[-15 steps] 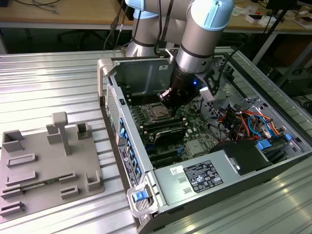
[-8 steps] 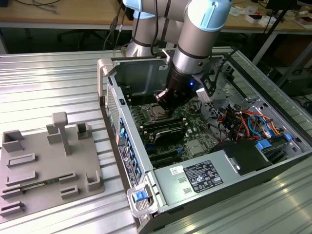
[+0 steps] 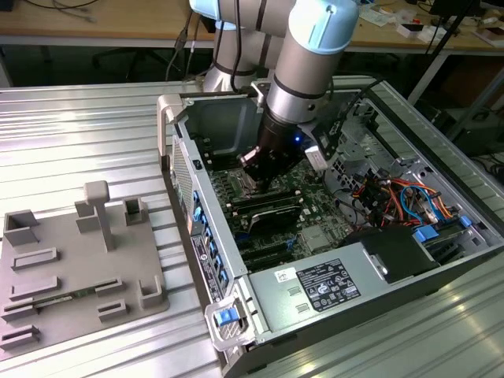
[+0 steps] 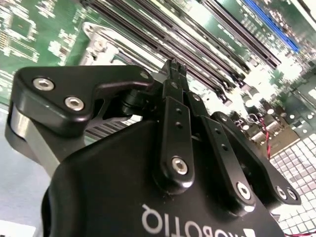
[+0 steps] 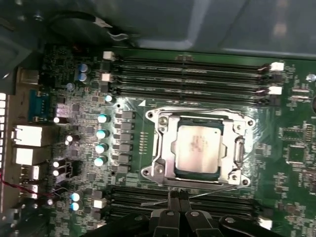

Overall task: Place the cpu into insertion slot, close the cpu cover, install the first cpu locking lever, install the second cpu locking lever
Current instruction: 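Install the second cpu locking lever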

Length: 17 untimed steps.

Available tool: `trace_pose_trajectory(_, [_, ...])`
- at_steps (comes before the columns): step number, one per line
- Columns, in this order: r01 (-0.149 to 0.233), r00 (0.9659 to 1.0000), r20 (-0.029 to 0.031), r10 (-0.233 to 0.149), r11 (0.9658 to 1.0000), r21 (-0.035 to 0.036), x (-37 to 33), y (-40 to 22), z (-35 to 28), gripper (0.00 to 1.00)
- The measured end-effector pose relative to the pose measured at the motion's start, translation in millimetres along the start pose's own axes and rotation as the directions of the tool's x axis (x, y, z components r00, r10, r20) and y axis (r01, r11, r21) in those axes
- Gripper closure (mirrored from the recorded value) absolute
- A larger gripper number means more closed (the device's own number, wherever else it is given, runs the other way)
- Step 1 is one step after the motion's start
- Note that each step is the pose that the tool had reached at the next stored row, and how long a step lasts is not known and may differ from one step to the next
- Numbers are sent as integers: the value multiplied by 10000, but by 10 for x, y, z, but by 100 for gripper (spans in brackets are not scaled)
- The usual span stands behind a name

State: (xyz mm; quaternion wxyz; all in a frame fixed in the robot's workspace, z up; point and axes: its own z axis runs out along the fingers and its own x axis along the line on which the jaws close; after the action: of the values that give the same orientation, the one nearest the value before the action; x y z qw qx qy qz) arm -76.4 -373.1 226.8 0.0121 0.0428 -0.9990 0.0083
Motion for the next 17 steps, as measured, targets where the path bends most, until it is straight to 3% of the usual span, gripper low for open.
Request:
trace_pose_trajectory(2, [-1,10000,-12,1,10000,1,41,3,17,89])
trace_pose_trajectory(17, [-1,10000,-11,1,10000,-6,159,12,67,89])
